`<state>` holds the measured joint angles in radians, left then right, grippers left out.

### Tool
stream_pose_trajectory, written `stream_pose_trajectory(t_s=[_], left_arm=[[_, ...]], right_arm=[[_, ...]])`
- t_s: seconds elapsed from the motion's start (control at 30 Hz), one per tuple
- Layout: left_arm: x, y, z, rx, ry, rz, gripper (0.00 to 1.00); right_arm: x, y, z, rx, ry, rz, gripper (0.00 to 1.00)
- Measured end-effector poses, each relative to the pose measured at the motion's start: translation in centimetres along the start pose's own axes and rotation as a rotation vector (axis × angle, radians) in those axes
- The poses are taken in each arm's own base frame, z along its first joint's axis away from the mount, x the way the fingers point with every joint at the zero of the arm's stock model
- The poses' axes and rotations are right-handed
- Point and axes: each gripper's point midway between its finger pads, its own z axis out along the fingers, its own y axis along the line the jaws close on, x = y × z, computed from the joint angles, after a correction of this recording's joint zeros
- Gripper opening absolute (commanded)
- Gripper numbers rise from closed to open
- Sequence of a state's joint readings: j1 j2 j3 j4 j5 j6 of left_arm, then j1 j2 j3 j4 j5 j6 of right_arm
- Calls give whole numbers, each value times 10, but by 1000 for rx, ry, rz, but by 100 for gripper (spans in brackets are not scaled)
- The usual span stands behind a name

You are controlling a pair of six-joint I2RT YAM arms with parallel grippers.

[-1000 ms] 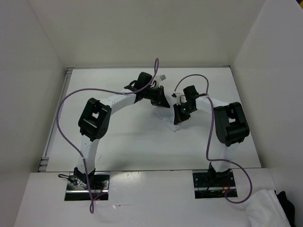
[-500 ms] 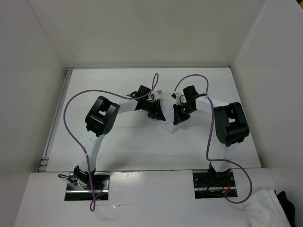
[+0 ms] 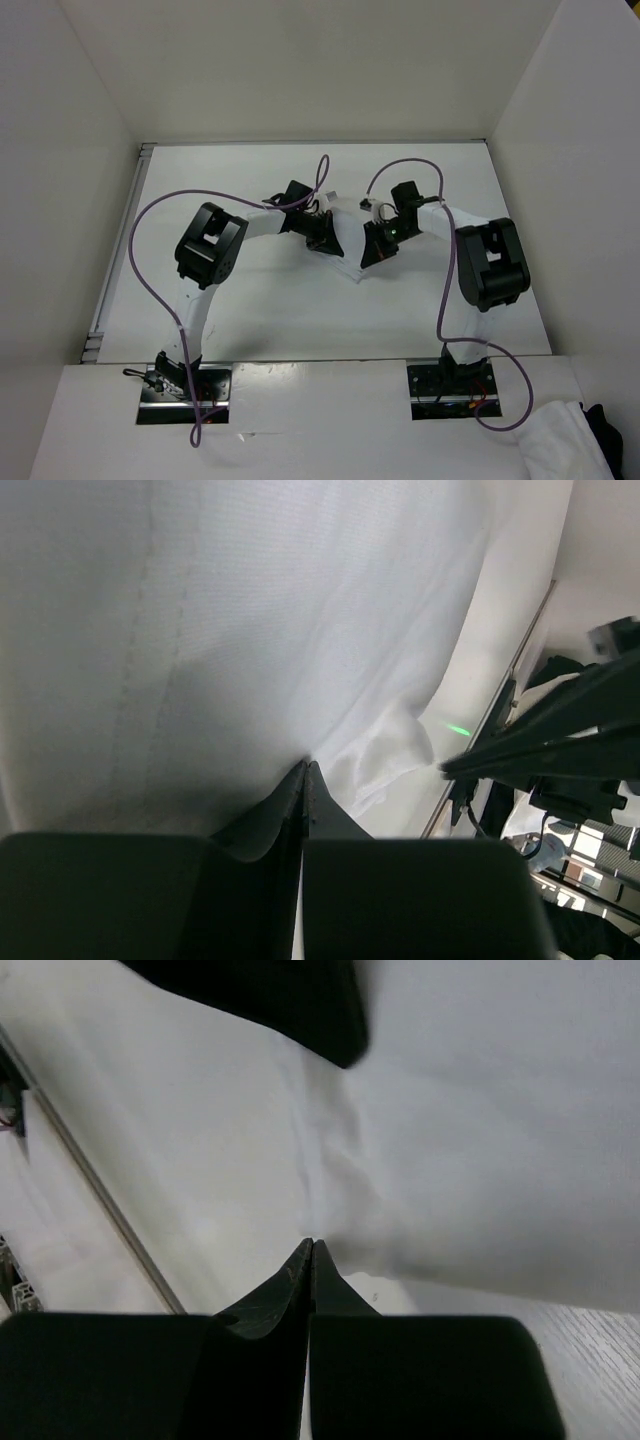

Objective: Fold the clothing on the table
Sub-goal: Fold the skirt

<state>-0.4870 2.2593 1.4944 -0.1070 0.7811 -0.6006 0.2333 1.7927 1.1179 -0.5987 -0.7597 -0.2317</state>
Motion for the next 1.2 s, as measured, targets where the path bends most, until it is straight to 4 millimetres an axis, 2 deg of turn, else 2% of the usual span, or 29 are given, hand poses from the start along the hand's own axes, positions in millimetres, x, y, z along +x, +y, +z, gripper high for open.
stream_pose_trajectory(t_s=[0.13, 0.2, 0.3, 0.4, 0.53, 0.6, 0.67, 0.77, 0.83, 0.9, 1.17, 1.2], left_arm=[[0, 0, 0, -2, 1, 1, 0], [1, 1, -1, -2, 4, 3, 0], [2, 1, -2, -5, 4, 15, 0], [3, 2, -4, -12, 2, 14, 0], [4, 3, -6, -20, 2, 11, 1], [4, 3, -6, -21, 2, 12, 1], [4, 3, -6, -22, 3, 18, 1], [5, 4, -7, -28, 3, 26, 1], [5, 4, -8, -34, 5, 23, 1], [7, 4, -10, -40, 10, 17, 1], [9, 5, -13, -58, 2, 20, 2], [9, 6, -14, -63, 1, 26, 5]], right_arm=[[24, -23, 24, 26, 99, 94, 0], [24, -20, 28, -17, 117, 150, 0], [19, -16, 24, -26, 104, 118, 0], [3, 0, 9, -51, 36, 51, 0], [-43, 26, -22, -118, -111, -38, 0], [-61, 20, -28, -128, -164, -37, 0], [-69, 2, -25, -123, -169, 6, 0], [-71, -41, -1, -104, -126, 94, 0], [-57, -65, 21, -89, -73, 163, 0], [-46, -67, 31, -137, -43, 248, 0], [-51, -66, 27, -128, -50, 279, 0], [-53, -64, 24, -132, -58, 271, 0]])
